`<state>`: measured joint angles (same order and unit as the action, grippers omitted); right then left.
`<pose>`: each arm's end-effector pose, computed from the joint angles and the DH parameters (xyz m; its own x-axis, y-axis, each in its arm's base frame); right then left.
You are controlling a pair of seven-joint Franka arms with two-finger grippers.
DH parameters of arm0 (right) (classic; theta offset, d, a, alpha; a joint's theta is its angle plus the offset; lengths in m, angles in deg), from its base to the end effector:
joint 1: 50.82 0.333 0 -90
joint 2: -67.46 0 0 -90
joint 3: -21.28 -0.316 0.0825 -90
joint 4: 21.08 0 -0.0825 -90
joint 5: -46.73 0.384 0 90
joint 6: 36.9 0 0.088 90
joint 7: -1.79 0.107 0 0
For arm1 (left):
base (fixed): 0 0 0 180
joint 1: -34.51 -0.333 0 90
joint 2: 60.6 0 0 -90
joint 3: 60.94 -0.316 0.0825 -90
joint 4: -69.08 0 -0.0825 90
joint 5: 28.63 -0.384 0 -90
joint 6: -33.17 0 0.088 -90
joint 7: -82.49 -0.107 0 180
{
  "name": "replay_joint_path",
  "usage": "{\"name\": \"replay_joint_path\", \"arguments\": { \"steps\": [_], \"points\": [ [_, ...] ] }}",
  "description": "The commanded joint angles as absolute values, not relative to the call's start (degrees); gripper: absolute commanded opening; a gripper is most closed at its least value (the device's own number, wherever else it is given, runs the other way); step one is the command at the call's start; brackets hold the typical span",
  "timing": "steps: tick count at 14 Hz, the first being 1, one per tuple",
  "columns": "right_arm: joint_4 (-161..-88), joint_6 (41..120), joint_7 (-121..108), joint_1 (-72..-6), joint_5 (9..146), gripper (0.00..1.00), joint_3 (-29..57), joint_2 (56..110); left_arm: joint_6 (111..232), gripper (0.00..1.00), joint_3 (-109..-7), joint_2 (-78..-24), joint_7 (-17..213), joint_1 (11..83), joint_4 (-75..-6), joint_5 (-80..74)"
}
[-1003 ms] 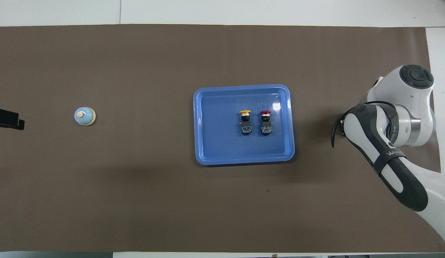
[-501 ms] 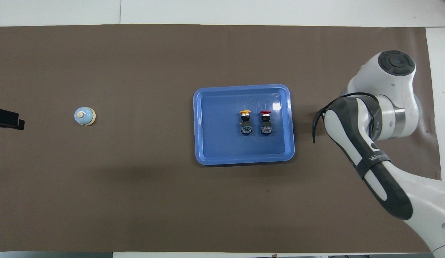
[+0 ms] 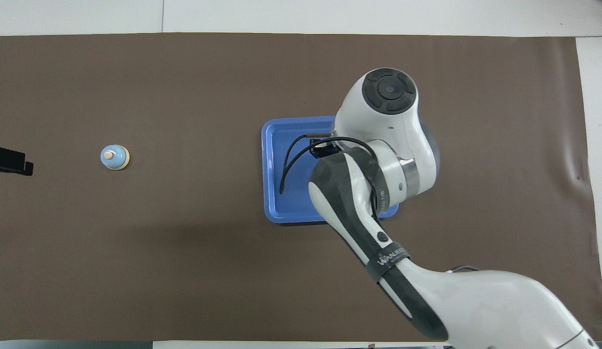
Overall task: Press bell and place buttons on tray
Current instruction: 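Place the green button in the tray beside the yellow one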
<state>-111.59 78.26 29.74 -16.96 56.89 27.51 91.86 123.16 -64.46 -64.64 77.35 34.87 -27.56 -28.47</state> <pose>0.5908 0.3316 0.3950 0.9964 -0.0679 -0.0509 -0.0729 -0.9919 -0.1042 0.5296 0.0300 0.6081 0.9984 -0.0350 -0.0448 -0.0345 -0.9993 0.0112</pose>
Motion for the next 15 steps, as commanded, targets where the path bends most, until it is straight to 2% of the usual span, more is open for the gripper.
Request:
{"name": "replay_joint_path", "arguments": {
  "steps": [1,6,11,13,15],
  "points": [
    [-107.12,83.48,37.71,-12.25,58.16,0.0,27.87,97.42,123.08,1.0,-64.55,-66.13,78.09,35.13,-28.92,-27.75],
    [-110.71,90.35,39.41,-11.79,58.77,0.0,27.79,98.04,123.08,1.0,-64.55,-66.04,78.09,35.13,-28.92,-27.66],
    [-114.23,91.15,39.4,-11.7,58.77,0.0,27.79,97.08,123.08,1.0,-64.55,-66.04,78.09,35.13,-28.92,-27.67],
    [-115.29,91.68,39.49,-11.79,58.86,0.11,27.79,96.55,123.08,1.0,-64.55,-66.04,78.09,35.13,-28.92,-27.66],
    [-117.39,93.87,39.49,-11.7,58.86,0.32,27.7,96.11,123.08,1.0,-64.55,-66.04,78.09,35.13,-28.92,-27.66]
  ]
}}
